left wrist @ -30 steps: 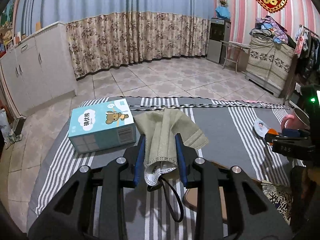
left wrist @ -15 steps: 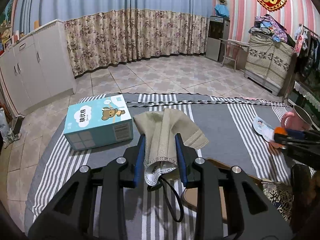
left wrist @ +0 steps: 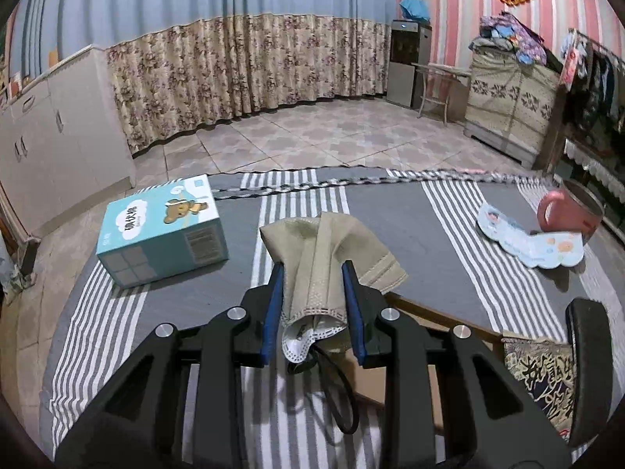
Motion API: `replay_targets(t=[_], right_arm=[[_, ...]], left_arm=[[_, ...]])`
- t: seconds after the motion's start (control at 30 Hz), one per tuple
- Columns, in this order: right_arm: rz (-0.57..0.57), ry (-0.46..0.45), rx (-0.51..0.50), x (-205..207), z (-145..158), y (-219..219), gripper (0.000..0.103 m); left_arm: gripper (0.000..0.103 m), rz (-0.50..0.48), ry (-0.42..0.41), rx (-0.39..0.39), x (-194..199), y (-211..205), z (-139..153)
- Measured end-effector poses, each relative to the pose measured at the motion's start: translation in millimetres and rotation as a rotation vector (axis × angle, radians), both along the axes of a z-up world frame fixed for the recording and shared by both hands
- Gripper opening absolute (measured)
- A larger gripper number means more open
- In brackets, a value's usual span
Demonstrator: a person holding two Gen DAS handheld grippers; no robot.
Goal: Collect trash
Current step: 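Carry mask and lid to the blue basket and release them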
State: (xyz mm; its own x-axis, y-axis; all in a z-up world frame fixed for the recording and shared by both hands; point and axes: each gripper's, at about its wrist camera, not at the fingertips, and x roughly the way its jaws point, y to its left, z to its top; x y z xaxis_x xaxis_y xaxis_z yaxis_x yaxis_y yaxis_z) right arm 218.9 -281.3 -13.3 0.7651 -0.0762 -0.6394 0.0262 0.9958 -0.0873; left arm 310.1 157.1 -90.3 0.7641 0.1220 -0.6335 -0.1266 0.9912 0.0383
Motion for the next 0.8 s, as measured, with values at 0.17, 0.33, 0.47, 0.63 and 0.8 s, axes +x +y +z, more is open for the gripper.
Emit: replay_targets(t=[0.17, 0.33, 0.47, 0.63, 0.8], right_arm=[[-0.132, -0.017, 0.004, -28, -1, -77, 0.040], [-0.207, -0.064, 0.035, -42, -9, -127, 0.040], [-0.225, -0.075, 0.087, -35, -13, -151, 0.040], [-0.253, -0.064, 0.109, -31, -29, -170, 0.040], [-0.297, -0.086, 0.124, -37, -28, -191, 0.040]], left_arm=[[0.028, 0.009, -0.019, 0.048, -8, -14, 14], [0.028, -0.056, -0.091, 0.060, -30, -57, 58], [0.029, -0.143, -0.147, 0.088, -49, -118, 85], [0.030, -0.327, -0.143, 0.010, -68, -227, 87], [0.030, -0.538, -0.082, -0.014, -84, -350, 57]])
